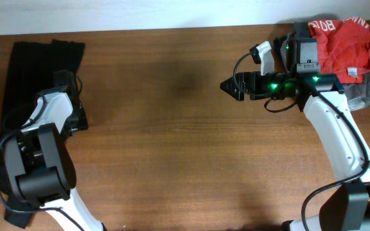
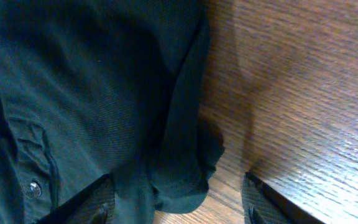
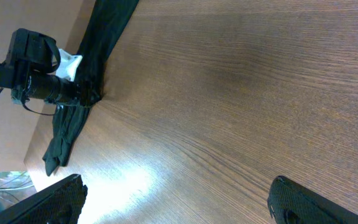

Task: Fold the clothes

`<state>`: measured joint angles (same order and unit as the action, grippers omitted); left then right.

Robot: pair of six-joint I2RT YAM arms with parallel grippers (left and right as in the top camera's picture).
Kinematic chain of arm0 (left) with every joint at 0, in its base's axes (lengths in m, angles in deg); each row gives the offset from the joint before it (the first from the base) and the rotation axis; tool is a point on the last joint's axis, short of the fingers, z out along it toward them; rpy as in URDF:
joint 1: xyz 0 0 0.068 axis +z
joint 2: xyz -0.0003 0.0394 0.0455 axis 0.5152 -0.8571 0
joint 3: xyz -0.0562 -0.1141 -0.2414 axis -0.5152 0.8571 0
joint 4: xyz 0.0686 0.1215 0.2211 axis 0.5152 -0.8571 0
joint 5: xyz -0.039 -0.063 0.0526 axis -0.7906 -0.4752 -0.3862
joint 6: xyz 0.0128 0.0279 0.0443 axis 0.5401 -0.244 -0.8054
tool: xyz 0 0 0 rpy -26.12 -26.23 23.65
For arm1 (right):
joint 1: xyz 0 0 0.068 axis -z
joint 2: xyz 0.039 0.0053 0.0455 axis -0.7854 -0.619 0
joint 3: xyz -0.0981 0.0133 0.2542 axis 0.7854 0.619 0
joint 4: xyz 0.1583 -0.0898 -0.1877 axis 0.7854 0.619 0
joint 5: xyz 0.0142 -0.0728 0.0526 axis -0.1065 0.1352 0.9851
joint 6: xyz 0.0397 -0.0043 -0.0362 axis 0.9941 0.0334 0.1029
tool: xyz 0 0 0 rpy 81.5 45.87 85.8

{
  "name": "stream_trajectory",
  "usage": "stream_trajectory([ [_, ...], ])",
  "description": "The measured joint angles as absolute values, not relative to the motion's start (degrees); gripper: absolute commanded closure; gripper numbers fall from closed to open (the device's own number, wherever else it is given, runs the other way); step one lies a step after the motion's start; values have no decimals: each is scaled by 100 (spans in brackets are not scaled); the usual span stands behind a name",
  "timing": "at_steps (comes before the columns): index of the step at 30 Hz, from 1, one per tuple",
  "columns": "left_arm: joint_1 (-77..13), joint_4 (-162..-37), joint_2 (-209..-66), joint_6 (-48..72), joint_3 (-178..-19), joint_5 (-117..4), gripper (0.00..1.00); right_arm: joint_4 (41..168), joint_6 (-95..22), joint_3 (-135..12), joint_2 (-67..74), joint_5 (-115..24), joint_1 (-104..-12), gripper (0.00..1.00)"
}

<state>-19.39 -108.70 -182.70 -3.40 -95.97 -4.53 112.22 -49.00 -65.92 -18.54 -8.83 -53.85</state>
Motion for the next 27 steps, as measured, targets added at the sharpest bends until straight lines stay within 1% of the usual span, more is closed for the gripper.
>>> stream_trajectory([
  [1,-1942,-10864,-18272,-335,-9597,-472,59,11222,-4897,-6592,-1854,-883,-5385,2],
  [2,-1942,-10848,-18277,-313,-9597,-497,66,11222,-4900,-6592,-1854,-883,-5385,2],
  [8,-1942,-10815,-18281,-296,-9597,-534,99,11222,-4900,-6592,-1854,-880,-5385,2],
  [13,-1942,-10732,-18281,-298,-9597,-536,99,11222,-4895,-6592,-1854,-883,-5385,2],
  [15,-1942,-10728,-18281,-298,-9601,-584,99,11222,-4897,-6592,-1854,-883,-5385,4],
  [19,-1977,-11130,-18296,-296,-9861,-901,99,11203,-4895,-6592,-1854,-883,-5385,6],
  [25,-2412,-12192,-18351,-497,-11216,-1600,99,11179,-4882,-6592,-1854,-880,-5339,7],
  [27,-2728,-12560,-18358,-650,-12027,-1889,99,11192,-4862,-6592,-1854,-880,-5264,7],
])
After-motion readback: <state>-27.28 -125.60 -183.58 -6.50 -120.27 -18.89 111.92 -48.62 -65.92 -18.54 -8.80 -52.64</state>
